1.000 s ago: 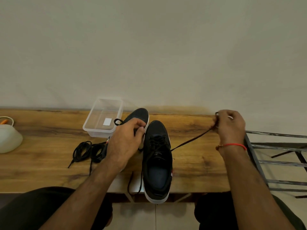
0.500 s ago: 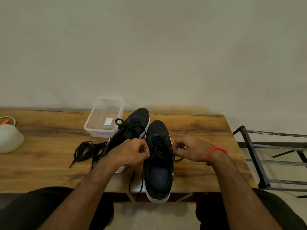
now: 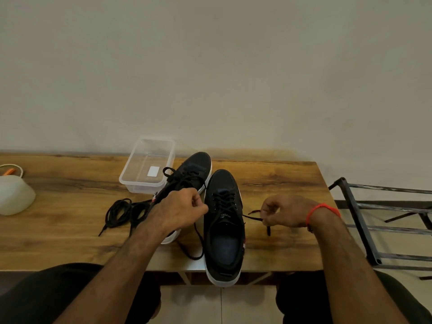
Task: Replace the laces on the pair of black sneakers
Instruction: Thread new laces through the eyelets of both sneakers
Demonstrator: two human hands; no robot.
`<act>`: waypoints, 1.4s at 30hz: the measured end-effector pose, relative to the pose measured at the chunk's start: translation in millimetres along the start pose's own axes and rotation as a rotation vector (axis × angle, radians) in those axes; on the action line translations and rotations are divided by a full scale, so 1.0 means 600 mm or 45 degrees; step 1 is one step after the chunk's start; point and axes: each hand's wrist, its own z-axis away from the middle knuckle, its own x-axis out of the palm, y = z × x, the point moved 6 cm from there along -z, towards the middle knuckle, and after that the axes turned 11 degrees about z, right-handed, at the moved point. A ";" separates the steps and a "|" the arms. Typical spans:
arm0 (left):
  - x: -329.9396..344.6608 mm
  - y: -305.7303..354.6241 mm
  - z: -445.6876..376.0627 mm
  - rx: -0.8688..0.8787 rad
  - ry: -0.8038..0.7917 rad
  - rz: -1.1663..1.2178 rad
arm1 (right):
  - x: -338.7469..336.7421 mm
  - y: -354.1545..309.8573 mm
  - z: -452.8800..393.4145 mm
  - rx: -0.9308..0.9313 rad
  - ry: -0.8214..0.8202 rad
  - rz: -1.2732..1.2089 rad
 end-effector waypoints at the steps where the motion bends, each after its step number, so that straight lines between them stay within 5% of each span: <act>1: 0.003 0.002 0.000 0.024 -0.007 0.045 | 0.001 -0.008 -0.001 -0.026 0.013 -0.014; 11: 0.030 0.009 0.000 0.108 -0.149 0.071 | 0.007 -0.070 -0.017 -0.271 0.193 0.000; 32: 0.007 0.004 0.014 -0.206 -0.187 0.277 | -0.001 -0.058 -0.003 -0.214 0.110 -0.065; 42: -0.002 0.009 0.007 -0.037 -0.167 0.195 | -0.006 -0.048 -0.002 -0.172 0.099 -0.212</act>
